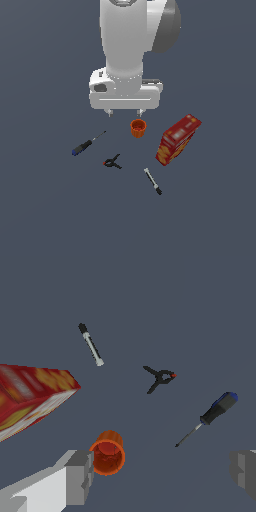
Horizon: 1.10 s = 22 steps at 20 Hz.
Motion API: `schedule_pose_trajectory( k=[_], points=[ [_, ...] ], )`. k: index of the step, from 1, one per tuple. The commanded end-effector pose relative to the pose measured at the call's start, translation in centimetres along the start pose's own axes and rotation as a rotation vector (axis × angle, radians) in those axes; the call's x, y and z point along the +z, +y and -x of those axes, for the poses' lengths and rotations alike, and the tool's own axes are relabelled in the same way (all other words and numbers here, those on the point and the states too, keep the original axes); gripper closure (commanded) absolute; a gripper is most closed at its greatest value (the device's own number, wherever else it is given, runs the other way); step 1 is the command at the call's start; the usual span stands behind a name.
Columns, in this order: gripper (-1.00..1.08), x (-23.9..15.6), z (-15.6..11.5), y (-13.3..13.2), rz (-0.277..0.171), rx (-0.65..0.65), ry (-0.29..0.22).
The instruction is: Pick up a designated object from a clutter of objects.
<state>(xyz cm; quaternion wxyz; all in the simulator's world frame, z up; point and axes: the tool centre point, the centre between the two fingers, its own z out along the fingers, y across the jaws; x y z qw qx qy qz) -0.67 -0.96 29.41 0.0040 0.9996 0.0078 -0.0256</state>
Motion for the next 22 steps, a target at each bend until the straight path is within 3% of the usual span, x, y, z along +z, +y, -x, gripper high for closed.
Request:
schedule_pose_trajectory(
  k=[1, 12, 22],
  points=[
    [-0.92, 0.0, 0.0, 0.0, 0.0, 0.0, 0.0],
    [-0.92, 0.7, -0.4, -2.1, 0.011, -0.076, -0.005],
    [-0.92, 2.8, -0.7, -0.2, -0.003, 0.001, 0.0]
  ],
)
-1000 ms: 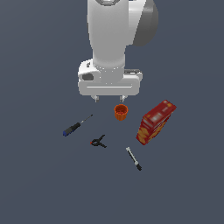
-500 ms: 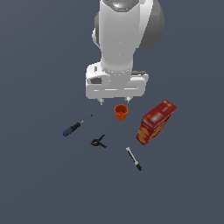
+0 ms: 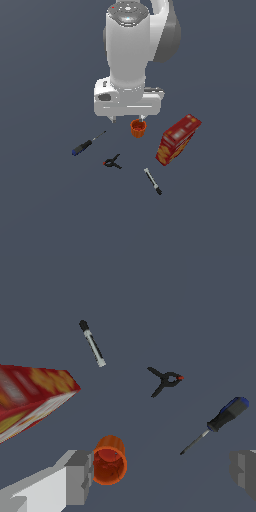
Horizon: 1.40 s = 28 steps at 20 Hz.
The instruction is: Pick up a designated object from a clutter of objects.
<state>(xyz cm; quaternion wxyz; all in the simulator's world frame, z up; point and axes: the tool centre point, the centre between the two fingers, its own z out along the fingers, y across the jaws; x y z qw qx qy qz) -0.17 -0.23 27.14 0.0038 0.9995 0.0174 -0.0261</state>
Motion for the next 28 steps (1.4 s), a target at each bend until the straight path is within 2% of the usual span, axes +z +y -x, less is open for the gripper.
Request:
schedule_pose_trajectory(
  k=[1, 6, 12, 20, 28],
  points=[
    [-0.92, 1.1, -0.1, 0.9, -0.006, 0.036, 0.001],
    [-0.92, 4.2, -0.2, 3.6, -0.023, 0.144, 0.008],
    [-0.92, 9.5, 0.5, 8.4, -0.041, 0.334, 0.019],
    [-0.92, 16.3, 3.3, 14.8, -0.044, 0.599, 0.034],
    [-0.92, 20.1, 5.9, 18.6, -0.033, 0.76, 0.044]
  ],
)
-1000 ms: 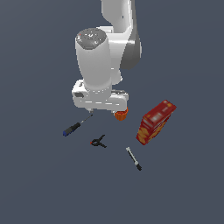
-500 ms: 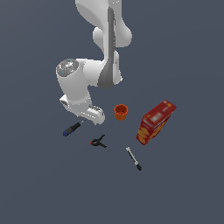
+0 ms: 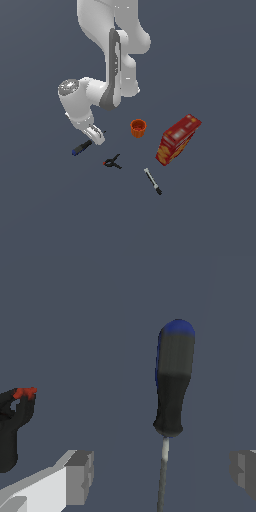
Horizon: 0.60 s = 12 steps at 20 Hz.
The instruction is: Pick up a designated object from a clutter of objects.
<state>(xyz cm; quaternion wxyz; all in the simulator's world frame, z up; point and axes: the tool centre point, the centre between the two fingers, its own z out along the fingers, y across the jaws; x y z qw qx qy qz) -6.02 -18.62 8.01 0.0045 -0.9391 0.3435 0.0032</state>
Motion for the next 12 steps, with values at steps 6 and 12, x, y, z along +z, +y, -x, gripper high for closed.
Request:
schedule_pose_trajectory(
  k=[6, 12],
  points=[
    [-0.92, 1.4, -0.1, 2.0, 0.006, 0.068, 0.009],
    [-0.92, 1.9, 0.0, 2.0, 0.006, 0.065, 0.008]
  ],
)
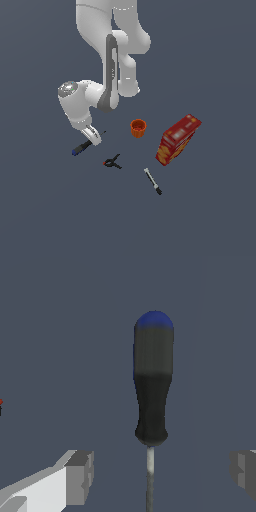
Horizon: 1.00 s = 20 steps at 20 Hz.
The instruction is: Pick up a designated object from a clutter of objects.
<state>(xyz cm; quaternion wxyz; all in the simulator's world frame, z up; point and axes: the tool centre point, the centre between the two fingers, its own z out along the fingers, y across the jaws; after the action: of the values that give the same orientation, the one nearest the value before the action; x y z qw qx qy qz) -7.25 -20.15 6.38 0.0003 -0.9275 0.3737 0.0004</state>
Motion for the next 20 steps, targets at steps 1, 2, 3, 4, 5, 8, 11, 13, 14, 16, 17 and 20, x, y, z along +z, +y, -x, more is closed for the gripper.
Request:
schedule_pose_trajectory(
  k=[1, 2, 3, 4, 5, 8, 11, 13, 14, 16, 17, 20],
  points=[
    [-0.92, 0.5, 0.0, 0.0, 0.0, 0.0, 0.0],
    [-0.92, 0.8, 0.0, 0.1, 0.0, 0.001, 0.0],
    [-0.92, 1.2, 0.1, 0.0, 0.0, 0.001, 0.0],
    [-0.92, 1.6, 0.1, 0.1, 0.0, 0.002, 0.0],
    [-0.92, 2.1, 0.1, 0.1, 0.0, 0.002, 0.0],
    [-0.92, 3.5, 0.1, 0.1, 0.0, 0.004, 0.0],
    [-0.92, 4.4, 0.1, 0.1, 0.0, 0.005, 0.001],
    [-0.92, 4.8, 0.1, 0.1, 0.0, 0.005, 0.001],
    [-0.92, 4.9, 0.1, 0.1, 0.0, 0.005, 0.001],
    [1.08, 4.9, 0.1, 0.1, 0.0, 0.005, 0.001],
    [1.08, 4.9, 0.1, 0.1, 0.0, 0.005, 0.001],
    [1.08, 4.9, 0.1, 0.1, 0.0, 0.005, 0.001]
  ],
)
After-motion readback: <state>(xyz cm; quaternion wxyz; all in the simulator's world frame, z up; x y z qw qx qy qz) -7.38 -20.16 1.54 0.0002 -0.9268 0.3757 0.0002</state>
